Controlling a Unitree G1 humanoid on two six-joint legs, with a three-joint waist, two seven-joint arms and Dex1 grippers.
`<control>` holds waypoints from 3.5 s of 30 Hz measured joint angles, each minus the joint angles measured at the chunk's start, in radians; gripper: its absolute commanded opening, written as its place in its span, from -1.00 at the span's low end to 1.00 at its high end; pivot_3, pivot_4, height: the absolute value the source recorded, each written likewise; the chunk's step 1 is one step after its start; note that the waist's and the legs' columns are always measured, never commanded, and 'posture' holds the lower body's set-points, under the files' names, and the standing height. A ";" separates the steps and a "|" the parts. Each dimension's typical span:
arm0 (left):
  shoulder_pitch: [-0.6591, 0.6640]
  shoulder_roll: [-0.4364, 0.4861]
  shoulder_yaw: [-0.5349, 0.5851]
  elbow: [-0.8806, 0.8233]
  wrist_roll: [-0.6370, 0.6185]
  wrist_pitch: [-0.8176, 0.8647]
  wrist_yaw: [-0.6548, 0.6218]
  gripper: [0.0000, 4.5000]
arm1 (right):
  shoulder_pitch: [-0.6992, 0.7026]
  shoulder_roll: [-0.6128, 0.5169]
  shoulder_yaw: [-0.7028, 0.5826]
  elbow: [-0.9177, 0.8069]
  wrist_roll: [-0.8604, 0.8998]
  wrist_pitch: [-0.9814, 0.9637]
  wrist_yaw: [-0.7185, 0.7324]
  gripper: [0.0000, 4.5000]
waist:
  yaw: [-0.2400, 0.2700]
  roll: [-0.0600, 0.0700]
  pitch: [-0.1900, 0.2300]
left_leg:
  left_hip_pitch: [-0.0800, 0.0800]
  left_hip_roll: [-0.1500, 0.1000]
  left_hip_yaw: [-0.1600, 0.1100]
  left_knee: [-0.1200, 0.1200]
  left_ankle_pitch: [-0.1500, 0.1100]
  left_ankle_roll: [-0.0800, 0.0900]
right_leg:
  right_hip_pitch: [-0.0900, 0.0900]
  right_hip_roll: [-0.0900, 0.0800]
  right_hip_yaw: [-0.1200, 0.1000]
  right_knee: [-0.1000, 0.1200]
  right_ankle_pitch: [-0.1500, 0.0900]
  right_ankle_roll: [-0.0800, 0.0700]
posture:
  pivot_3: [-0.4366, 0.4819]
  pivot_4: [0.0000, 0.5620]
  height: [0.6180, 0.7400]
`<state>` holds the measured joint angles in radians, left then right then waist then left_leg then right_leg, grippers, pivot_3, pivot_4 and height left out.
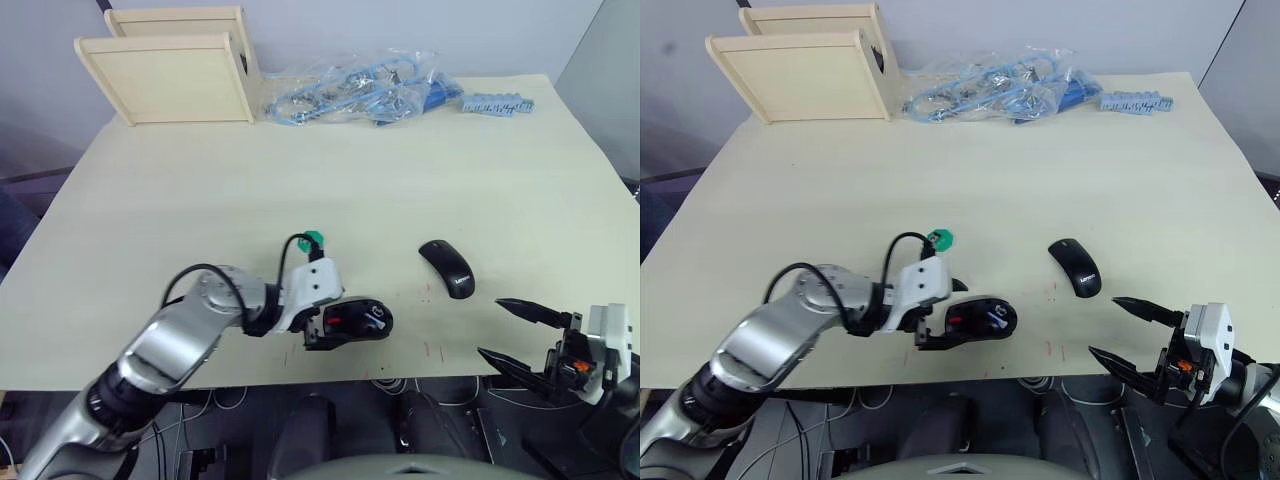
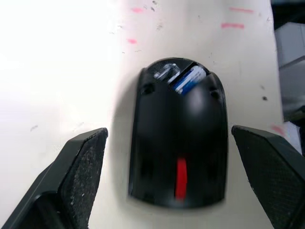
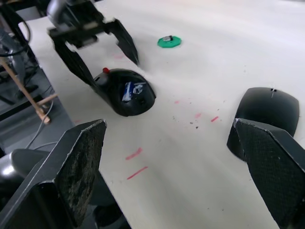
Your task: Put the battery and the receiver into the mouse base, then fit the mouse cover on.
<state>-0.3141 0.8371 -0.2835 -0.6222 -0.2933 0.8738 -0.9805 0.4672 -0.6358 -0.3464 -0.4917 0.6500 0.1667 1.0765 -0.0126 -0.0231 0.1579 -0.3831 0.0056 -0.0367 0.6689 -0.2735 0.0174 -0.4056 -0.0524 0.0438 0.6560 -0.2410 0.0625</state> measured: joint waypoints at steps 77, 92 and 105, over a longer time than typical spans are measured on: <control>-0.086 -0.257 0.203 0.536 0.036 -0.166 0.342 -0.90 | 0.018 0.130 0.122 -0.004 -0.123 -0.159 -0.152 1.00 | 0.001 0.002 0.002 | 0.000 -0.002 -0.001 0.000 -0.001 -0.002 | -0.002 0.000 0.001 0.002 0.000 0.000 | -0.05 -0.47 1.00; -0.106 -0.258 0.203 0.548 0.050 -0.186 0.330 -0.62 | 0.026 0.132 0.144 -0.011 -0.135 -0.175 -0.167 1.00 | 0.001 0.002 0.002 | 0.000 -0.002 -0.001 0.000 -0.001 -0.002 | -0.002 0.000 0.001 0.002 0.000 0.000 | -0.05 -0.47 1.00; -0.106 -0.261 0.203 0.548 0.066 -0.188 0.332 -0.62 | 0.027 0.132 0.144 -0.011 -0.137 -0.178 -0.167 1.00 | 0.001 0.002 0.002 | 0.000 -0.002 0.000 0.000 -0.001 -0.002 | -0.002 0.000 0.001 0.002 0.000 0.000 | -0.05 -0.47 1.00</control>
<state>-0.4206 0.5760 -0.0808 -0.0741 -0.2270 0.6855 -0.6486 0.4941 -0.5042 -0.2027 -0.5025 0.5135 -0.0117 0.9096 -0.0117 -0.0213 0.1602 -0.3835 0.0034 -0.0372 0.6690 -0.2746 0.0155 -0.4078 -0.0527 0.0448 0.6578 -0.2409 0.0626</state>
